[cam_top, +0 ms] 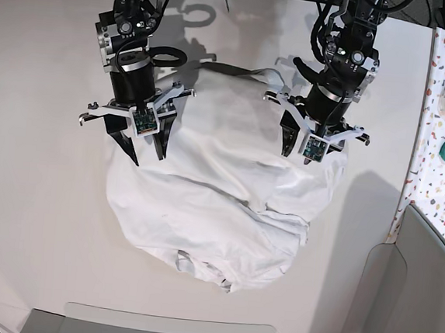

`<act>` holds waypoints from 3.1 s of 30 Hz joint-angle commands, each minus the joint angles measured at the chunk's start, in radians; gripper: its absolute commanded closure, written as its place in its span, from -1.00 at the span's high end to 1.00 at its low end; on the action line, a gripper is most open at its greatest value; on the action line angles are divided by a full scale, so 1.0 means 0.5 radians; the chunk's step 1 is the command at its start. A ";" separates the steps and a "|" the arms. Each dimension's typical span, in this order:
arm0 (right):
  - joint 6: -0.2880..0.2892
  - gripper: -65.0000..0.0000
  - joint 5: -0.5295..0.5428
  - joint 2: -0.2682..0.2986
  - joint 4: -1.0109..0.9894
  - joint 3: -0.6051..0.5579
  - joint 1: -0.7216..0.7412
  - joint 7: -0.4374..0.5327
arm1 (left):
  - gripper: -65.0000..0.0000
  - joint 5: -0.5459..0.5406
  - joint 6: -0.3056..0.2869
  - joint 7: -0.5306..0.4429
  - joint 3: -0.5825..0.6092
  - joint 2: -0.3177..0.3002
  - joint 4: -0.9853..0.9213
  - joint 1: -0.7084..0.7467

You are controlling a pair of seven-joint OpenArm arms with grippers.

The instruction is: Layout the t-shirt on the table in an organized manner, then fold the t-shirt properly

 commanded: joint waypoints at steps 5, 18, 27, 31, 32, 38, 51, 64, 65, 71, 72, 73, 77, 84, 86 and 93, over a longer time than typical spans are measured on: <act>-0.013 -0.17 0.012 0.003 0.075 -0.032 0.061 0.081 | -0.31 0.000 0.003 -0.054 0.007 0.002 0.042 -0.015; -0.013 -0.96 0.016 -0.012 -0.410 -0.014 1.116 -0.661 | -0.75 -0.009 -0.007 0.268 0.126 0.294 -0.106 -0.531; -0.013 -1.00 0.016 0.000 -1.619 0.085 1.580 -0.440 | -0.75 -0.009 -0.007 0.802 0.126 0.463 -0.514 -0.620; -0.013 -1.00 0.016 0.049 -2.024 0.164 1.601 -0.299 | -0.75 0.013 -0.004 0.811 0.114 0.454 -0.575 -0.611; -0.013 -1.00 0.016 0.064 -2.073 0.180 1.586 -0.272 | -0.75 0.013 -0.004 0.811 0.114 0.426 -0.587 -0.608; -0.013 -1.00 0.111 0.242 -1.813 0.168 1.276 -0.201 | -0.75 0.013 0.000 0.879 0.111 0.156 -0.621 -0.580; -0.013 -1.00 0.129 0.359 -0.889 0.168 0.404 -0.434 | -0.75 0.013 0.009 0.854 -0.055 -0.068 -0.787 -0.697; -0.019 -0.88 0.129 0.196 -0.232 0.192 0.119 -0.447 | -0.51 -0.003 0.000 0.735 -0.389 0.036 -0.235 -0.743; -0.019 -0.76 0.129 0.178 -0.180 0.192 0.128 -0.447 | -0.43 -0.003 -0.004 0.744 -0.383 0.039 -0.195 -0.743; -0.016 -0.25 0.129 0.006 -0.042 0.299 0.291 -0.658 | -0.35 -0.006 -0.022 0.747 -0.239 0.033 -0.170 -0.838; -0.016 -0.27 0.129 -0.028 -0.039 0.361 0.325 -0.701 | -0.34 -0.006 -0.068 0.750 -0.190 0.033 -0.170 -0.865; -0.016 -0.28 0.132 -0.052 -0.039 0.419 0.349 -0.723 | -0.34 -0.006 -0.123 0.759 -0.156 0.039 -0.170 -0.905; -0.013 -0.28 0.289 -0.111 -0.042 0.628 0.509 -0.812 | -0.34 -0.006 -0.237 0.946 -0.052 0.052 -0.192 -1.096; -0.013 -0.28 0.586 -0.092 -0.456 0.671 1.208 -1.272 | -0.34 -0.006 -0.243 0.974 -0.042 0.098 -0.207 -1.019; -0.013 -0.28 0.669 -0.092 -0.763 0.671 1.439 -1.330 | -0.34 -0.006 -0.243 0.971 -0.042 0.101 -0.207 -0.964; -0.013 -0.27 1.040 0.009 -1.791 0.662 2.022 -1.330 | -0.35 -0.003 -0.243 0.965 -0.058 0.079 -0.204 -0.847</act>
